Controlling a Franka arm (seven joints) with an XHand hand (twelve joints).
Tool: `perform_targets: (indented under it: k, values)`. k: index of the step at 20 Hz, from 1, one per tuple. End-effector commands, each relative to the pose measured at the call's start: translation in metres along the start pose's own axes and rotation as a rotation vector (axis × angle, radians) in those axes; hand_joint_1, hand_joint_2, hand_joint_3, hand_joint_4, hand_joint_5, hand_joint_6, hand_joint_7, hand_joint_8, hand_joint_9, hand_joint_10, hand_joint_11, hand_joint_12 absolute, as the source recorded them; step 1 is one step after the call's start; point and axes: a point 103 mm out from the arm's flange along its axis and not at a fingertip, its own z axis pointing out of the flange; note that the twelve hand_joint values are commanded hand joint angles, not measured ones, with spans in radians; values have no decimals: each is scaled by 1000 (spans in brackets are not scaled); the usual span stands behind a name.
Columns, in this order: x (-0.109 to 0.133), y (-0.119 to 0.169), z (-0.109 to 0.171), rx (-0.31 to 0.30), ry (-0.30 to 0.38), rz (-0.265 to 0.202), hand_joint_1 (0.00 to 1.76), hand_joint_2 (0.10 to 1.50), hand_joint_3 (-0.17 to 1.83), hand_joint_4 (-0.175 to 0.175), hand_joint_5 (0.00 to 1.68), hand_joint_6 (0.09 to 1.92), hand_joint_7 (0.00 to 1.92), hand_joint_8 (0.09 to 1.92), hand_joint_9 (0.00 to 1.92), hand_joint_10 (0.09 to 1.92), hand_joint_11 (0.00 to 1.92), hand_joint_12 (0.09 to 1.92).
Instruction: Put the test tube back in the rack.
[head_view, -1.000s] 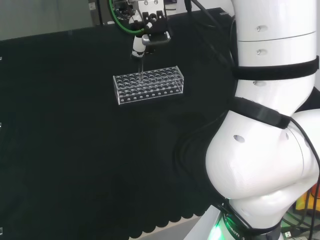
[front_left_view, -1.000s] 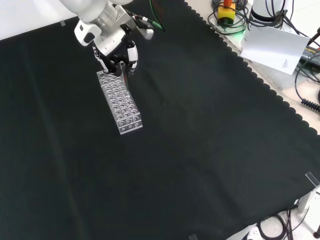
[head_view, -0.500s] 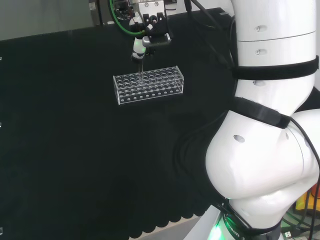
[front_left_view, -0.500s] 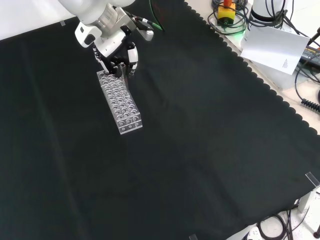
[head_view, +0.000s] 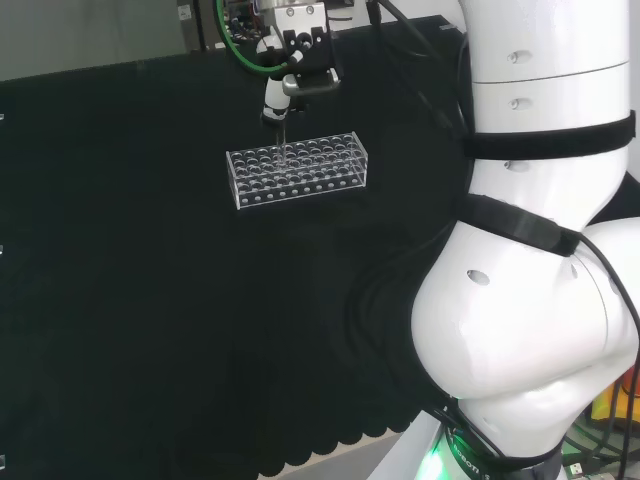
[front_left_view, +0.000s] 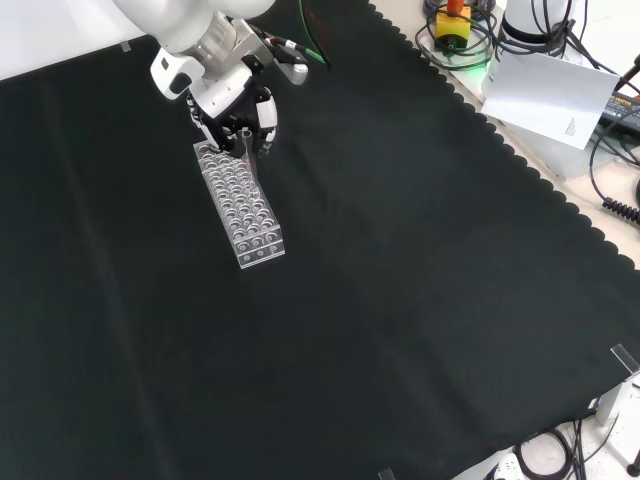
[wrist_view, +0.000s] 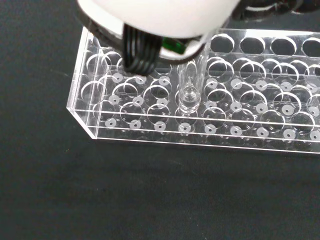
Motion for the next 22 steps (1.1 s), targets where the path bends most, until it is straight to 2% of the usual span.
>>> perform_targets:
  k: [1, 22]
  values:
    - [2, 1, 2, 5, -4, 7, 1225, 615, 668, -175, 1393, 446, 1861, 437, 1703, 319, 1036, 1047]
    - [4, 17, 18, 23, 14, 23, 1225, 615, 668, -175, 1392, 446, 1856, 440, 1702, 320, 1036, 1047]
